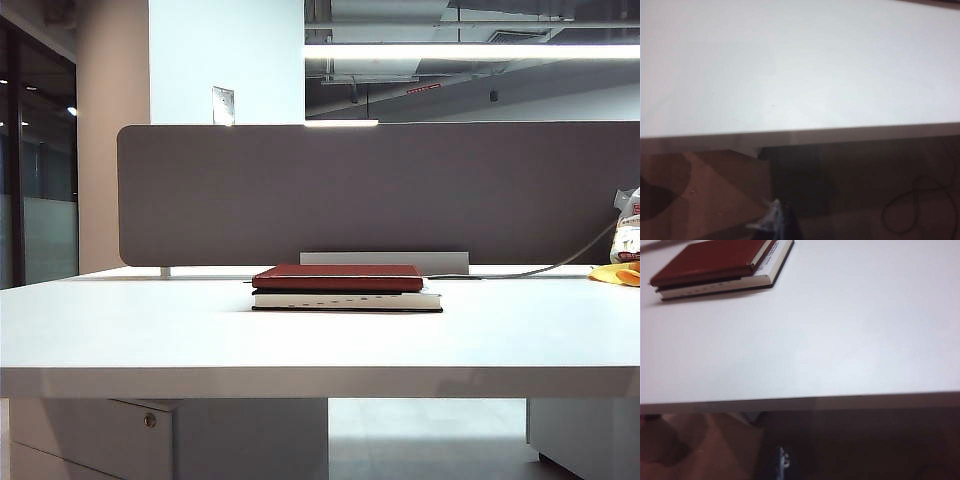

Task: Pick up the red book and place it on top of the black book.

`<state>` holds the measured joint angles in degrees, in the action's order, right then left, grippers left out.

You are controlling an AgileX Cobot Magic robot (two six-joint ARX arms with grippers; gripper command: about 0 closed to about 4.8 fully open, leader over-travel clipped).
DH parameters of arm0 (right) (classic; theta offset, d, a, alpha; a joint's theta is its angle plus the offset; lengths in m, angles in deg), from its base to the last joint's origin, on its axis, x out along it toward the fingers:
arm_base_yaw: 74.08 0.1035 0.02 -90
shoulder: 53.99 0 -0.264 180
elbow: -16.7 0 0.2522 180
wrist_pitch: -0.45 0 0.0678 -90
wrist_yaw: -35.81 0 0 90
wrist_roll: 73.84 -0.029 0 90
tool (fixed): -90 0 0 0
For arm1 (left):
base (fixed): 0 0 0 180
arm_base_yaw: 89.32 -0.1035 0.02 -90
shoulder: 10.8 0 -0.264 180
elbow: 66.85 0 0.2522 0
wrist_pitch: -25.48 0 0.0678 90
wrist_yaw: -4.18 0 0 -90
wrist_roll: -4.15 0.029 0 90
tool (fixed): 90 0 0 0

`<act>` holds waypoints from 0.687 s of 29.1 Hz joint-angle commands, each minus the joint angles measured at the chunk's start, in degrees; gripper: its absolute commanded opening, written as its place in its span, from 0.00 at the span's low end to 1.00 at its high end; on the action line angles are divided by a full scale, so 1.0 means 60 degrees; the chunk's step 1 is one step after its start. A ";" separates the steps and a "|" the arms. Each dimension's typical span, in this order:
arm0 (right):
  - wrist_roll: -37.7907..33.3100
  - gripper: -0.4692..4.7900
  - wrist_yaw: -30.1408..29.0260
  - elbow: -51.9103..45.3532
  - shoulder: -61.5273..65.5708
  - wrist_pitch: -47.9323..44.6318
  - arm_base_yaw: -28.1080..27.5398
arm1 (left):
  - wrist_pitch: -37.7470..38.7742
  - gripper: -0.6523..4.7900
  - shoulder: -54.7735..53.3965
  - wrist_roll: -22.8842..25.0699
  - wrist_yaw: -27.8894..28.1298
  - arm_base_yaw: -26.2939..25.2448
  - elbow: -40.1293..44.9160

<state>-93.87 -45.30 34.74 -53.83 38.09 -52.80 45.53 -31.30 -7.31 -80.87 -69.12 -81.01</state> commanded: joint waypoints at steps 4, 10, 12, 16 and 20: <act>0.0689 0.09 0.0441 0.0004 0.0000 0.0011 -0.0007 | -0.0066 0.11 0.0004 0.0015 -0.0036 -0.0011 0.0000; 0.1421 0.09 0.0535 0.0007 0.0000 0.0022 -0.0015 | -0.0066 0.11 0.0004 0.0015 -0.0036 -0.0011 0.0000; 0.1603 0.09 0.0535 0.0007 0.0000 0.0022 -0.0015 | -0.0066 0.11 0.0004 0.0015 -0.0036 -0.0011 0.0000; 0.1588 0.09 0.0135 0.0007 0.0000 0.0007 -0.0004 | -0.0066 0.11 0.0004 0.0015 -0.0036 -0.0011 0.0000; 0.1588 0.09 0.0000 0.0007 0.0000 -0.0018 -0.0004 | -0.0066 0.11 0.0004 0.0015 -0.0036 -0.0011 0.0000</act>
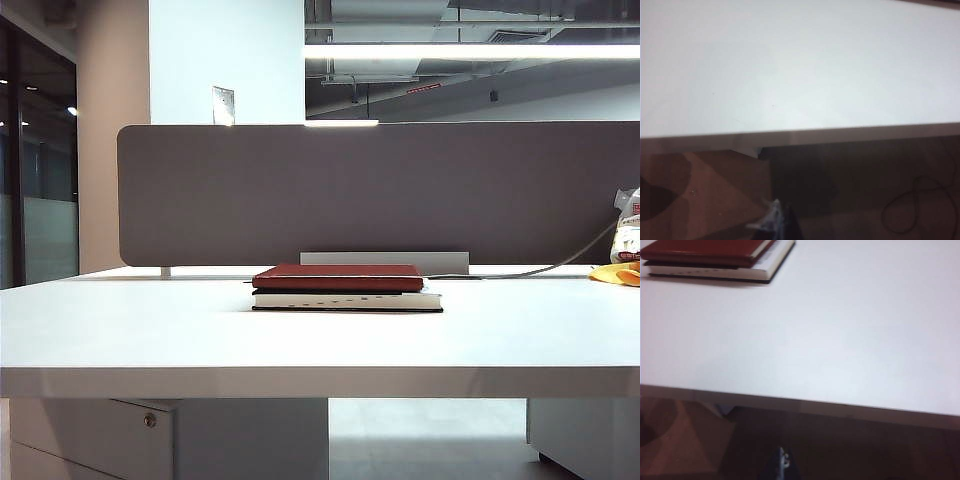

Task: Pick up the red book and place it on top of the black book.

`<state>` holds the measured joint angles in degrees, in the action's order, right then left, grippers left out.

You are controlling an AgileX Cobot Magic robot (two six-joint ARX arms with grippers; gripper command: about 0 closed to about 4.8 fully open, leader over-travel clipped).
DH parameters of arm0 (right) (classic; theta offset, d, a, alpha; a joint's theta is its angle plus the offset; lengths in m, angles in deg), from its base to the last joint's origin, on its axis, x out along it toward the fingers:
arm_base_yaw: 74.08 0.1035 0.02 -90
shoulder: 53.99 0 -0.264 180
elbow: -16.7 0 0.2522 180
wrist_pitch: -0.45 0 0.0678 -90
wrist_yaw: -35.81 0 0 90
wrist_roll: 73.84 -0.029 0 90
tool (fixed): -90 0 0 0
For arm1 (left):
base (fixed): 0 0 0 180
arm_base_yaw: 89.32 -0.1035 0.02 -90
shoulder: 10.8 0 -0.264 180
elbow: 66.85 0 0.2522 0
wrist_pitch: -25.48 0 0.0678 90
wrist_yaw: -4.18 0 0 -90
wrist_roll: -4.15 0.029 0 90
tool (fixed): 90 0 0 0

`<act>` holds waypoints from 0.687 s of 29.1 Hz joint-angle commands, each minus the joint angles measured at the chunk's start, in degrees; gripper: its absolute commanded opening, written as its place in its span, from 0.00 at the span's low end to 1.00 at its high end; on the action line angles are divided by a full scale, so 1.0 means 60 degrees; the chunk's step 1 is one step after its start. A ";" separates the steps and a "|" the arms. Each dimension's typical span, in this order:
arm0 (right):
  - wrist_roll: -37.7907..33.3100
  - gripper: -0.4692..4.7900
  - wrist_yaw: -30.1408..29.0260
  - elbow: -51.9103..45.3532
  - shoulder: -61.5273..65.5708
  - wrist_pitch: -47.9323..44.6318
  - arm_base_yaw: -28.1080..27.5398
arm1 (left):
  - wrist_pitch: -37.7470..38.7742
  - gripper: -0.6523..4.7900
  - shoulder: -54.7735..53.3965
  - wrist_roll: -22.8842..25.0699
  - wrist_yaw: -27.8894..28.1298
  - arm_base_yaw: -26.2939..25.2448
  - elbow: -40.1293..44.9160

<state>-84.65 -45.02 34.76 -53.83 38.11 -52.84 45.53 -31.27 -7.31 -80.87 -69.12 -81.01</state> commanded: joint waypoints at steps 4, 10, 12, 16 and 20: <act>0.0055 0.09 -0.0044 0.0004 0.0000 -0.0022 0.0004 | -0.0066 0.11 0.0000 0.0015 -0.0036 -0.0011 0.0000; 0.0055 0.09 -0.0044 0.0004 0.0000 -0.0022 0.0004 | -0.0066 0.11 0.0000 0.0015 -0.0036 -0.0011 0.0000; 0.0055 0.09 -0.0044 0.0004 0.0000 -0.0022 0.0004 | -0.0058 0.11 0.0036 0.0015 -0.0029 -0.0018 0.0000; 0.0055 0.09 -0.0047 0.0004 0.0000 -0.0022 0.0004 | -0.0036 0.11 0.0342 0.0018 -0.0047 -0.0098 0.0000; 0.0055 0.09 -0.0047 0.0004 0.0000 -0.0025 -0.0029 | -0.0007 0.11 0.1027 0.0025 -0.0036 -0.0372 0.0000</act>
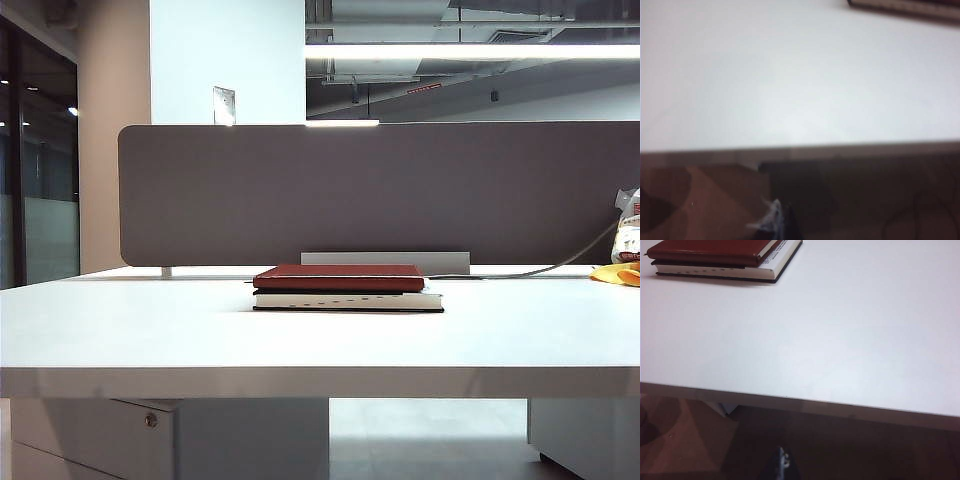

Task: Pick up the red book and place it on top of the black book.

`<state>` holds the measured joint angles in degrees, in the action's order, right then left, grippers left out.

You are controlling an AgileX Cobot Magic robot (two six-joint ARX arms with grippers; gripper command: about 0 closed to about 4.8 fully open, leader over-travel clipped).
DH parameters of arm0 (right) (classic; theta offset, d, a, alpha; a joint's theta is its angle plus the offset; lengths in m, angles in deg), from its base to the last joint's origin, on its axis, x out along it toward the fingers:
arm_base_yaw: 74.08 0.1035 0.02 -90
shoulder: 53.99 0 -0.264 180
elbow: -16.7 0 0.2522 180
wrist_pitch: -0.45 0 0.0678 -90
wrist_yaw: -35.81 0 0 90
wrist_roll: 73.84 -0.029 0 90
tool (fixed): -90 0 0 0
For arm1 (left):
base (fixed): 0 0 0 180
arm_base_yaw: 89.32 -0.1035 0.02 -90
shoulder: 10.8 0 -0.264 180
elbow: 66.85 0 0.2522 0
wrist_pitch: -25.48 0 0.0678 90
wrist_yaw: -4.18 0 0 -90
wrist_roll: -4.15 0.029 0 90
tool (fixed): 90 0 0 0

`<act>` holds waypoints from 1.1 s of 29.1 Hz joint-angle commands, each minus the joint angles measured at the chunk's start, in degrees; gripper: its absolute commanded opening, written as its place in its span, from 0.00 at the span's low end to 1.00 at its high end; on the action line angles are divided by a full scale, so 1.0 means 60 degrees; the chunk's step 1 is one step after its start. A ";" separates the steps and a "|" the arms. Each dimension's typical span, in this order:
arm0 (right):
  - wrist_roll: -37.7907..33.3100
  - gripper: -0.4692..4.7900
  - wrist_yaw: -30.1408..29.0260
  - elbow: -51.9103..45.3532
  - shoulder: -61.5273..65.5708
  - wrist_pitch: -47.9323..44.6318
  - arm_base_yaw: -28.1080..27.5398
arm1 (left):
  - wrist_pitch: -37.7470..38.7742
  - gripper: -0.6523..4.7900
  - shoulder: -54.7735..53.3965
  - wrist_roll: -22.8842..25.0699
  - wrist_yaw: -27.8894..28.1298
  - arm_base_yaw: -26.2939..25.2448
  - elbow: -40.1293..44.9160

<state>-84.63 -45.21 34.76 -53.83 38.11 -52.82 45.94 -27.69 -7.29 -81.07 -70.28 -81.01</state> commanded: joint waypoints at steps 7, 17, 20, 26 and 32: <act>0.0051 0.09 -0.0015 0.0004 0.0000 -0.0025 -0.0437 | -0.0066 0.11 0.1818 0.0022 0.0000 -0.0747 0.0000; 0.0051 0.09 -0.0015 0.0004 0.0000 -0.0025 -0.2208 | 0.0004 0.11 0.2499 0.0025 -0.0004 -0.1756 0.0000; 0.0051 0.09 -0.0011 0.0004 0.0000 -0.0025 -0.2805 | 0.0047 0.11 0.2772 0.0025 0.0000 -0.2167 0.0000; 0.0051 0.09 -0.0007 0.0004 0.0000 -0.0025 -0.3275 | 0.0018 0.11 0.2787 0.0047 -0.0004 -0.2685 0.0000; 0.0051 0.09 -0.0011 0.0000 0.0000 -0.0029 -0.3271 | 0.0018 0.11 0.2787 0.0047 0.0000 -0.3024 0.0000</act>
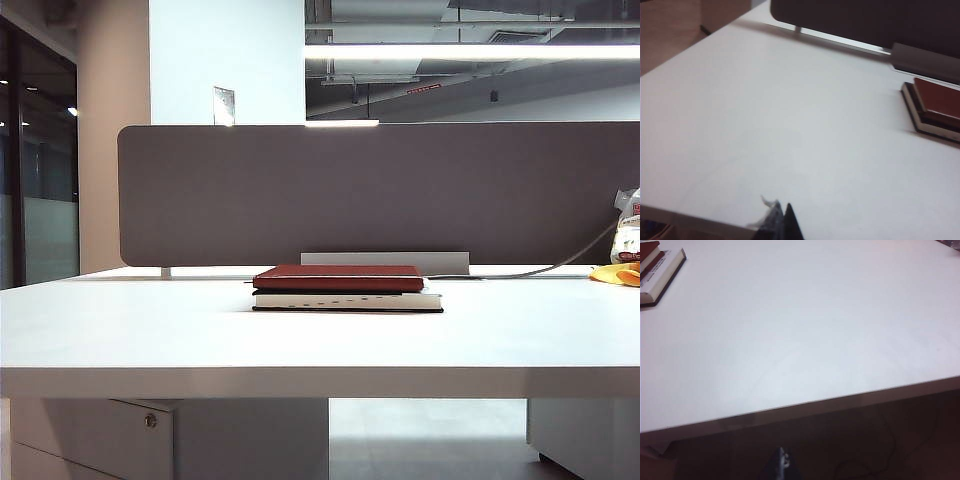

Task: Pick up the red book and place it on top of the black book.

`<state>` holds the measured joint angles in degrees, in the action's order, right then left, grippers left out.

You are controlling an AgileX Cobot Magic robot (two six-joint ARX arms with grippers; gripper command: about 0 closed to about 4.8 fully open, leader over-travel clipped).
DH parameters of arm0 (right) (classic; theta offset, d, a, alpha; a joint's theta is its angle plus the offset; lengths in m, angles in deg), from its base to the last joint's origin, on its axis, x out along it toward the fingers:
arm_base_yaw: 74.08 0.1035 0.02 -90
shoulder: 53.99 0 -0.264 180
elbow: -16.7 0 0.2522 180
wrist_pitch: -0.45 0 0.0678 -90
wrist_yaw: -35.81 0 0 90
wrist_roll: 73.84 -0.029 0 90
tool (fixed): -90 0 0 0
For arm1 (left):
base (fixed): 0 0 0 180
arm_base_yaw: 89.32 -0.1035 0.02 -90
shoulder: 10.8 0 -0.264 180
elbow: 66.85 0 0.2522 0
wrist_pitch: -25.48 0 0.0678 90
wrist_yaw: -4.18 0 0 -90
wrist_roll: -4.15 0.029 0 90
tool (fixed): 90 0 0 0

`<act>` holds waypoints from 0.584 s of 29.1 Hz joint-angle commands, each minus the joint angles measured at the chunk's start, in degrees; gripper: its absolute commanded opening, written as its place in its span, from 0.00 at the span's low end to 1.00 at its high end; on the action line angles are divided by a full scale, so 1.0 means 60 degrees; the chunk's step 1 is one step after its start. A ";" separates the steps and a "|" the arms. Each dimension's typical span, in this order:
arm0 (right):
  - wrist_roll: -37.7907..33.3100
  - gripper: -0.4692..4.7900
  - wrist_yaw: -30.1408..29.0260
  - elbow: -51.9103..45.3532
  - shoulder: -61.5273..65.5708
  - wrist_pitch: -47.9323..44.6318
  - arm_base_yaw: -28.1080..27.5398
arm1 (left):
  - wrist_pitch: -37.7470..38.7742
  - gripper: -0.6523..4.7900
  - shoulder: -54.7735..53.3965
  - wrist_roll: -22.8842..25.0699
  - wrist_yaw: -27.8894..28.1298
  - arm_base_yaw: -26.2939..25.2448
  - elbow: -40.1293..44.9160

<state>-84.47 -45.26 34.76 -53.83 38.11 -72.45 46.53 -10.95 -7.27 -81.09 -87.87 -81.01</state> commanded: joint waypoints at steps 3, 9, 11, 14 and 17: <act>0.0025 0.09 -0.0004 0.0000 0.0000 -0.0025 -0.0004 | -0.0080 0.11 -0.0004 0.0044 0.0000 -0.0113 0.0000; 0.0025 0.09 -0.0007 0.0000 0.0000 -0.0029 -0.0069 | -0.0080 0.11 -0.0004 0.0044 0.0000 -0.0113 0.0000; 0.0025 0.09 0.0000 0.0000 0.0000 -0.0025 -0.0153 | -0.0080 0.11 -0.0004 0.0044 0.0000 -0.0113 0.0000; 0.0025 0.09 0.0000 0.0004 0.0000 -0.0025 -0.0215 | -0.0080 0.11 -0.0004 0.0044 0.0000 -0.0113 0.0000; 0.0025 0.09 -0.0004 0.0004 0.0000 -0.0025 -0.0208 | -0.0080 0.11 -0.0004 0.0044 0.0000 -0.0113 0.0000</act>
<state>-84.47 -45.26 34.76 -53.83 38.11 -73.67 46.53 -10.95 -7.27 -81.09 -88.42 -81.01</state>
